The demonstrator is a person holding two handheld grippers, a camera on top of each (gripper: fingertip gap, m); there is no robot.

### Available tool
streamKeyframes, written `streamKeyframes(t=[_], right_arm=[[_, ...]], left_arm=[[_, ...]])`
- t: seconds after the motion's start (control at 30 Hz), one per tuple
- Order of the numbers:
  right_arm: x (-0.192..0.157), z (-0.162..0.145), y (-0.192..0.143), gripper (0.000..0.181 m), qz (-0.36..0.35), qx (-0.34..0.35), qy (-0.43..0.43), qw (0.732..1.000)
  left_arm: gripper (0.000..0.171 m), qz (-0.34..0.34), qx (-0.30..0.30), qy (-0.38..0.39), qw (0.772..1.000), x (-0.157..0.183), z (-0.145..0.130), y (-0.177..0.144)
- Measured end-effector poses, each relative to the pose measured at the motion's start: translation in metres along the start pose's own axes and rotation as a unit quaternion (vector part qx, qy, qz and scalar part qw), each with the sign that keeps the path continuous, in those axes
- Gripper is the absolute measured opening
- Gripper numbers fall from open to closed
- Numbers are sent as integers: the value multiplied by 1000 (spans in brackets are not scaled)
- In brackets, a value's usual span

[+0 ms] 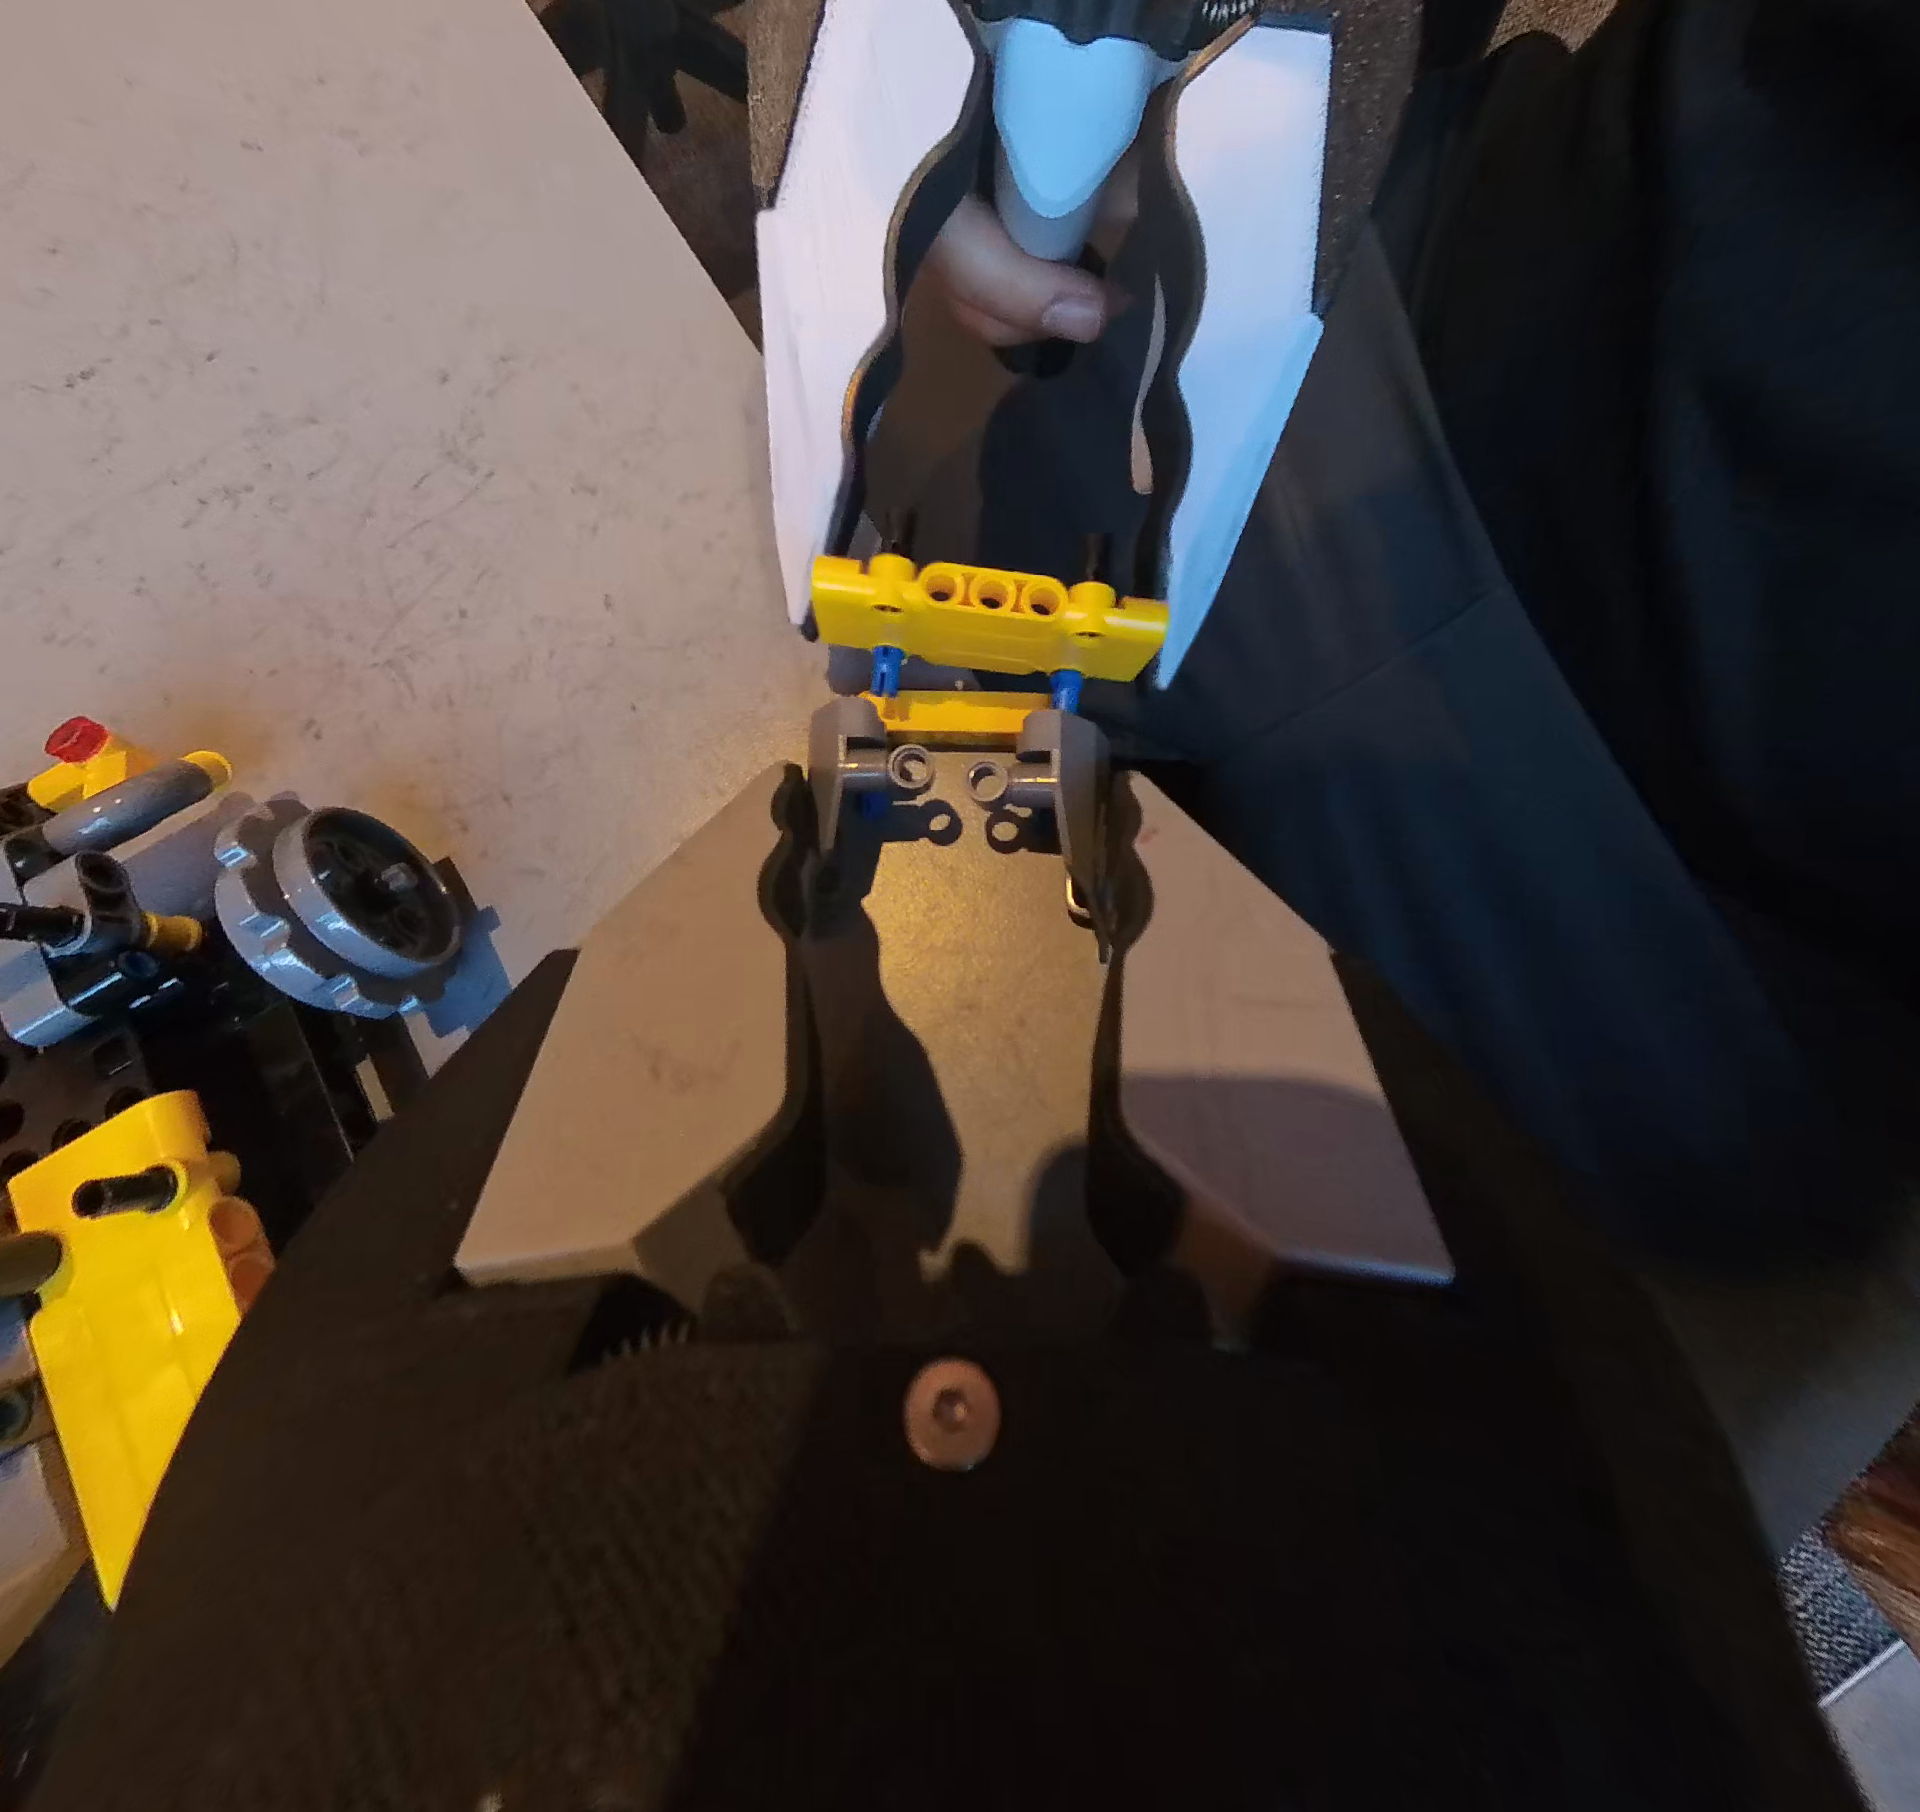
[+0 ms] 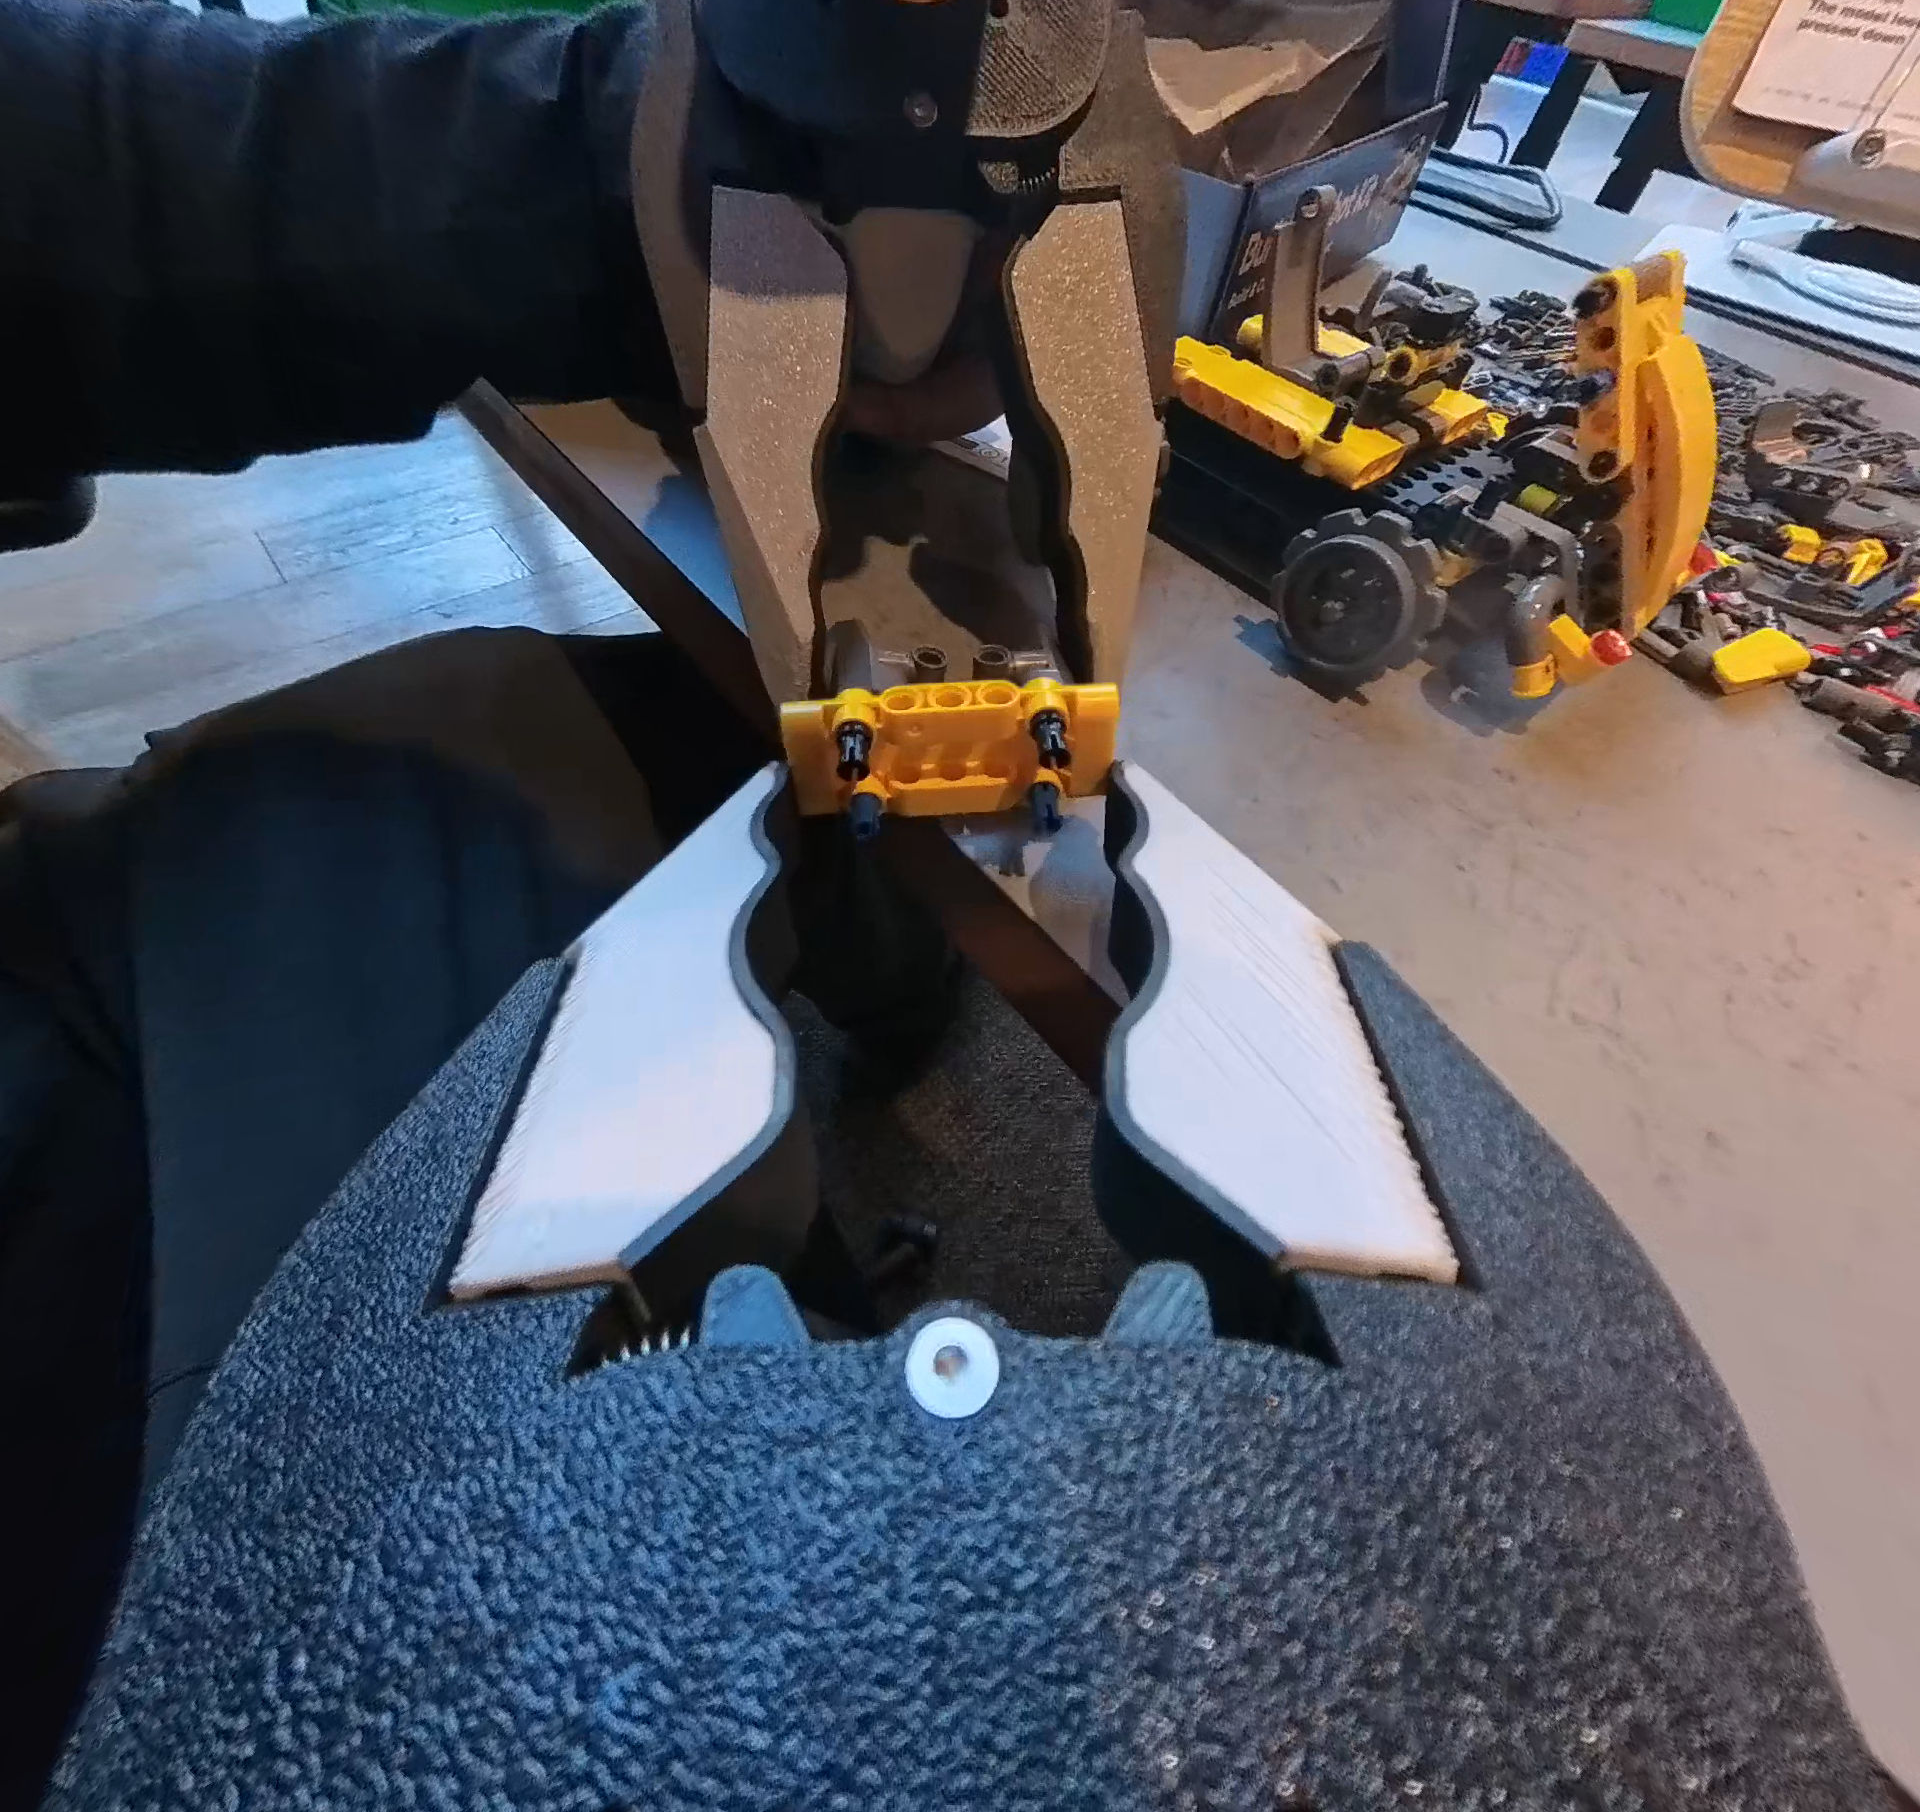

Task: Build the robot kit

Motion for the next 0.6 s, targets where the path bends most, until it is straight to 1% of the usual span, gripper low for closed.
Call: streamKeyframes(t=[0.23, 0.33, 0.6], right_arm=[[1, -1, 2, 59, -1, 0, 8, 1000], [3, 1, 1, 59, -12, 7, 12, 1000], [2, 0, 3, 59, 3, 10, 19, 1000]], left_arm=[[57, -1, 0, 0, 1000, 0, 0, 0], [57, 0, 0, 1, 1000, 0, 0, 0], [57, 1, 0, 4, 1000, 1, 0, 0]])
Point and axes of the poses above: each gripper's, where its closed fingertips meet, y out along the fingers, z out of its top, x = y × z across the jaws, the point moved 6 cm from there along -y, back along the fingers, and after that the axes turned 15 degrees about -x, right-handed, at the moved point
